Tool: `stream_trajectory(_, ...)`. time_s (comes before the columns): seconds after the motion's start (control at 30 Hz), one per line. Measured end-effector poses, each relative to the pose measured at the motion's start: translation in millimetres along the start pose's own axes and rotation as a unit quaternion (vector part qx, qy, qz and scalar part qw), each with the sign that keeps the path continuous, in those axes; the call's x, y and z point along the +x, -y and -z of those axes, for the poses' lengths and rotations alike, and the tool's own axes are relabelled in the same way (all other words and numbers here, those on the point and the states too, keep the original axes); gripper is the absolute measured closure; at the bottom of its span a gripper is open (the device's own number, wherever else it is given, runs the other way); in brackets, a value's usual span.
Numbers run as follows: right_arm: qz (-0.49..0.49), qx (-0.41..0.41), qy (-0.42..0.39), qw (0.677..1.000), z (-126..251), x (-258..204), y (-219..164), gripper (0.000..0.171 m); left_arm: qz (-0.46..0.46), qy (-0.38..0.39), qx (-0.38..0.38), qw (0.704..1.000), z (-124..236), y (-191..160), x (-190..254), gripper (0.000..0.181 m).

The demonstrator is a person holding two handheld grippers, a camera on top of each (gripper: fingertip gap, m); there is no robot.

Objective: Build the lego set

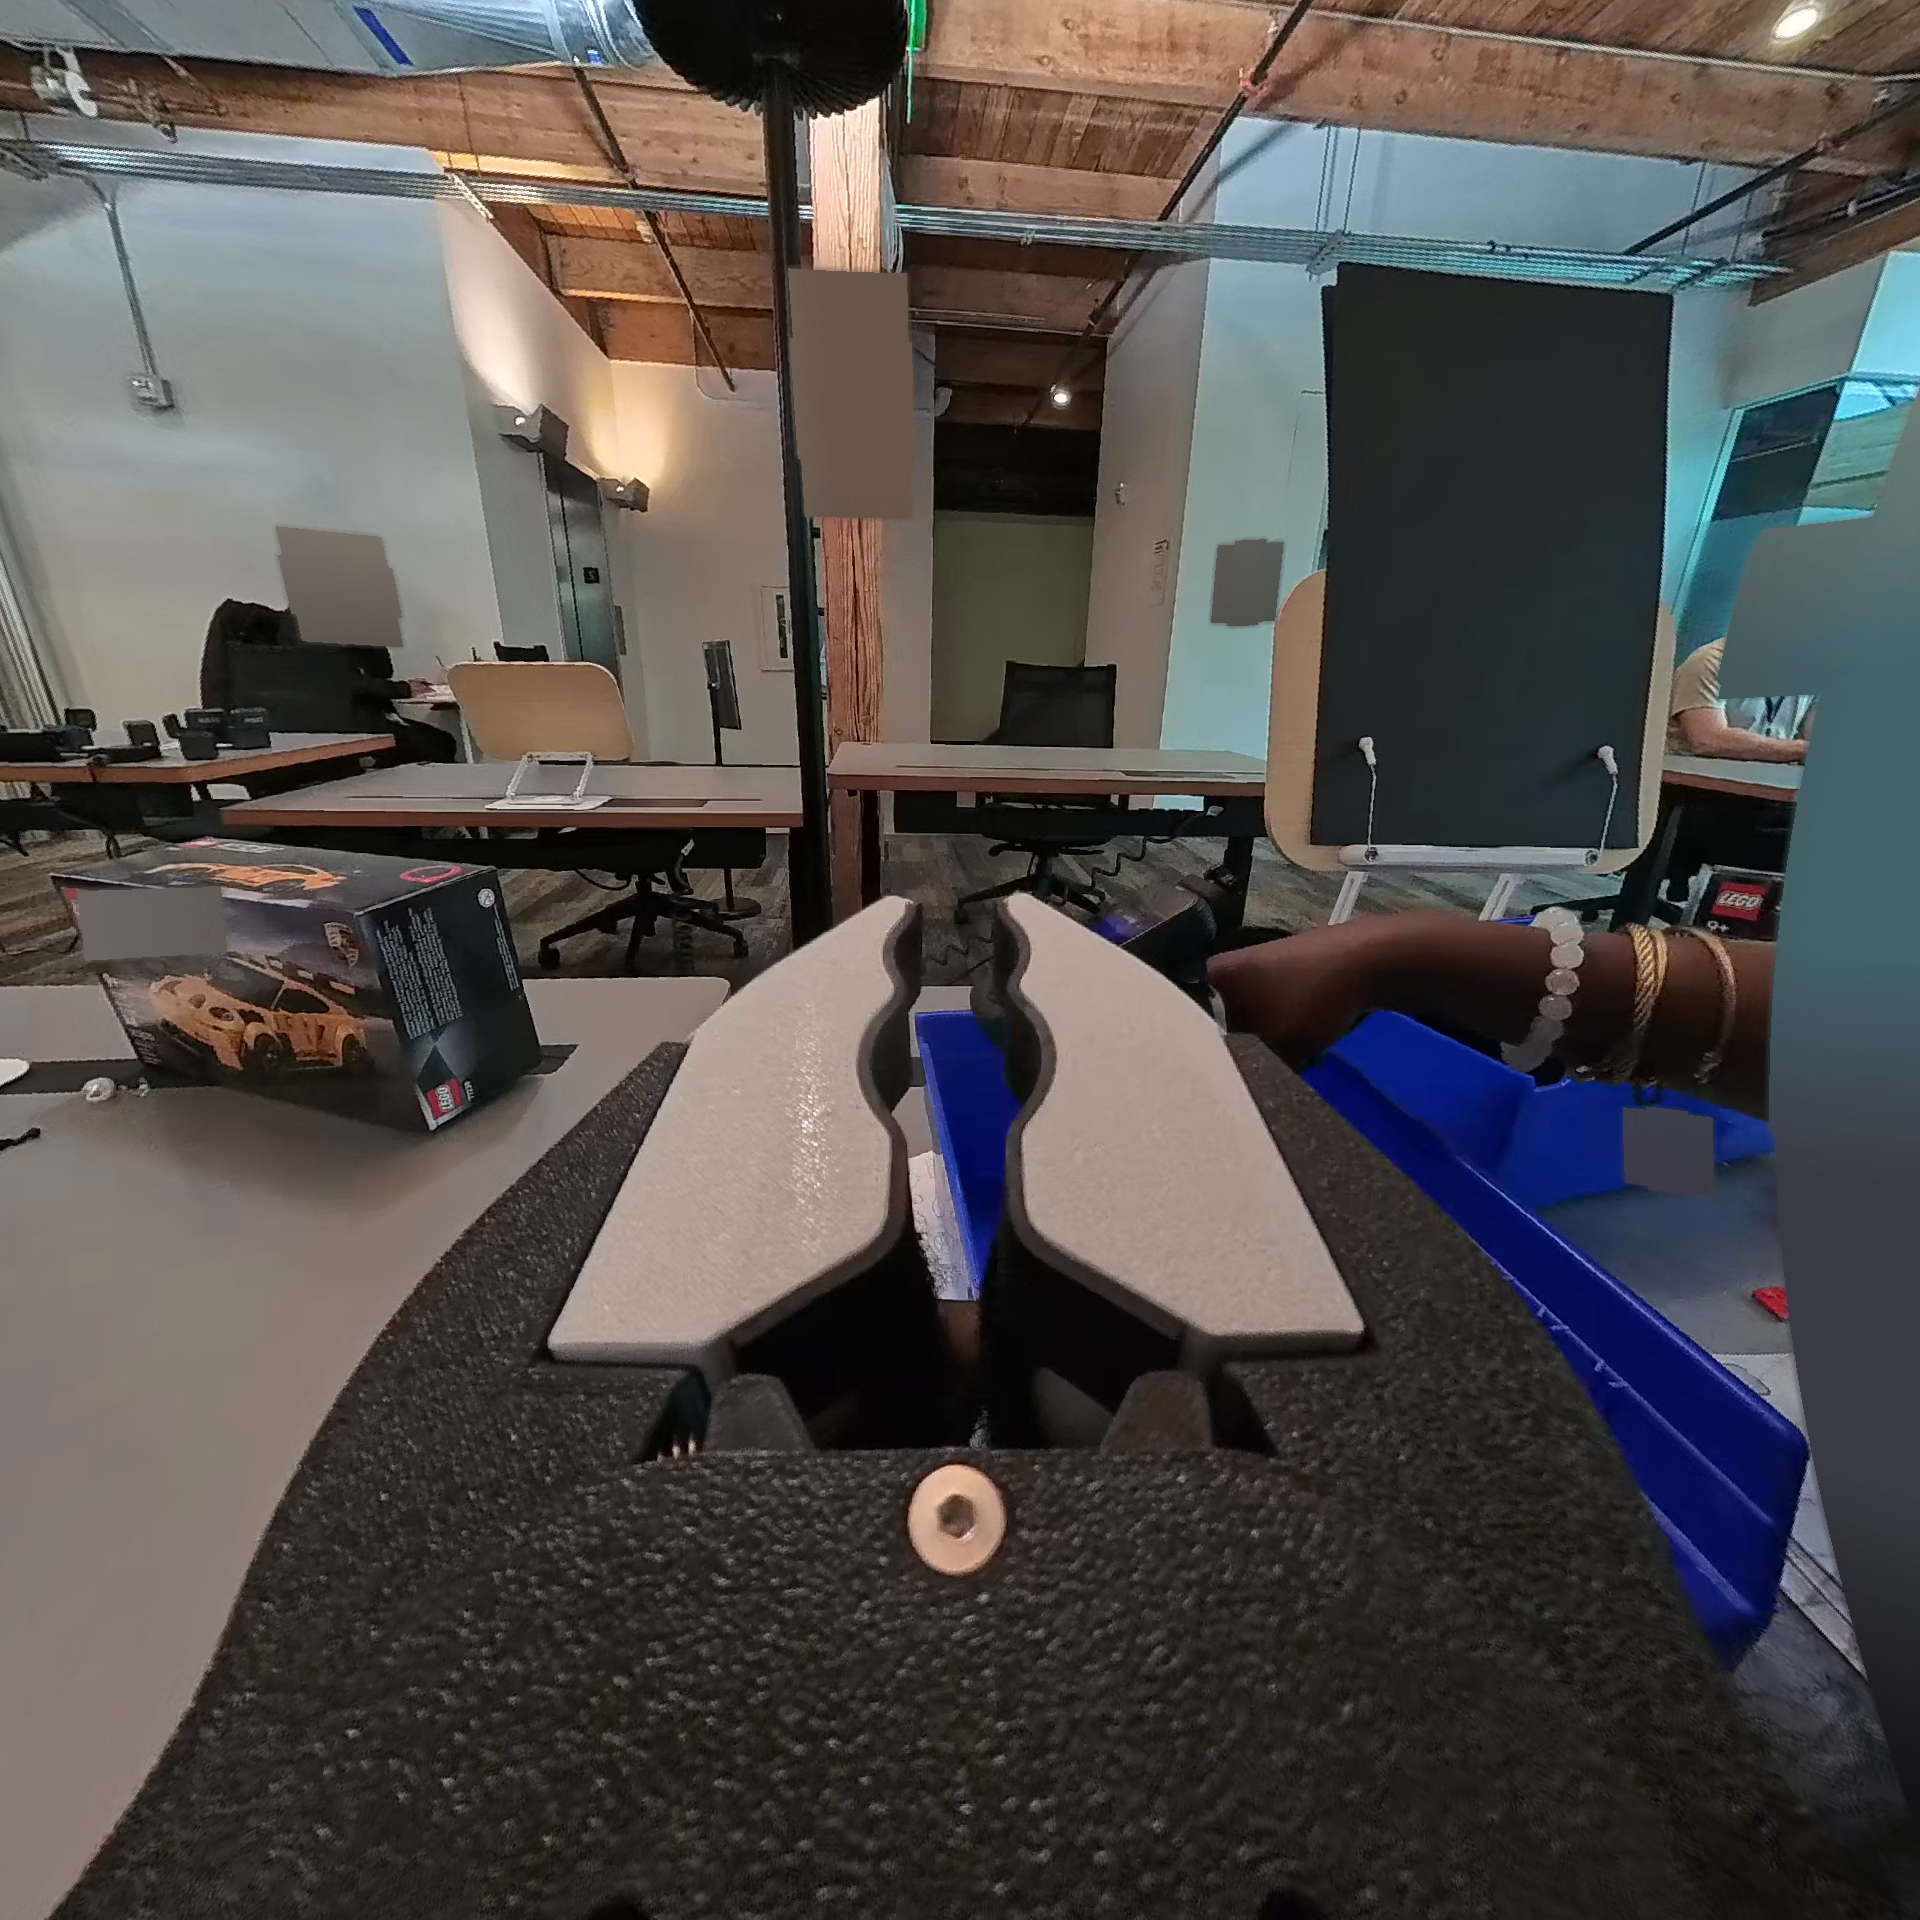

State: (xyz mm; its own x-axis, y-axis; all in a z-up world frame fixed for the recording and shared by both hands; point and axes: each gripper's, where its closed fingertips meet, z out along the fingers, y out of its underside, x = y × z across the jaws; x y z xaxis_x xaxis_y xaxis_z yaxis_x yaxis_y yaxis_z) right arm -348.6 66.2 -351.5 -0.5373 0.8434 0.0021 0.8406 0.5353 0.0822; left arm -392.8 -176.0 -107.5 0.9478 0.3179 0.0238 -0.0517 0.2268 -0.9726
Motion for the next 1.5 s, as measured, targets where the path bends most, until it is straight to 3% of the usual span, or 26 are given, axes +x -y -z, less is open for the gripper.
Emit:
stream_trajectory(0.1, 0.004, 0.005, -0.012, 1.000, -1, 5, 1, 0.163, -0.002, 0.000, -0.003, 1.000, -1, -1, 1, 0.169)
stream_trajectory(0.2, 0.005, 0.017, -0.002, 1.000, 2, 3, 2, 0.163, -0.005, -0.001, -0.001, 1.000, -1, 0, 2, 0.170)
stream_trajectory(0.33, -0.007, 0.087, -0.035, 0.996, 55, -12, -10, 0.163, -0.006, -0.003, -0.003, 1.000, -3, 0, 4, 0.169)
stream_trajectory(0.43, -0.015, 0.168, -0.065, 0.984, 115, -45, -44, 0.163, -0.014, -0.004, -0.014, 1.000, -4, -2, 7, 0.169)
stream_trajectory(0.53, -0.051, 0.196, -0.089, 0.975, 139, -77, -111, 0.163, -0.025, -0.001, -0.013, 1.000, -3, 3, 11, 0.168)
stream_trajectory(0.6, -0.097, 0.174, -0.095, 0.975, 123, -91, -168, 0.163, -0.028, -0.006, -0.007, 1.000, -1, 7, 16, 0.168)
stream_trajectory(0.7, -0.165, 0.139, -0.069, 0.974, 69, -108, -243, 0.163, -0.033, -0.013, 0.005, 0.999, -1, 14, 24, 0.169)
stream_trajectory(0.87, -0.104, 0.086, -0.083, 0.987, -8, -118, -314, 0.163, -0.052, -0.025, -0.001, 0.998, -5, 16, 38, 0.168)
stream_trajectory(1.1, -0.072, 0.074, -0.066, 0.992, -37, -117, -328, 0.163, -0.069, -0.014, -0.001, 0.998, -4, 17, 36, 0.168)
stream_trajectory(1.37, -0.053, 0.092, -0.080, 0.991, -34, -115, -334, 0.145, -0.066, -0.018, -0.011, 0.998, -10, 11, 36, 0.168)
stream_trajectory(1.5, 0.013, 0.086, -0.134, 0.987, -34, -110, -334, 0.131, -0.069, -0.018, -0.011, 0.997, -9, 11, 37, 0.168)
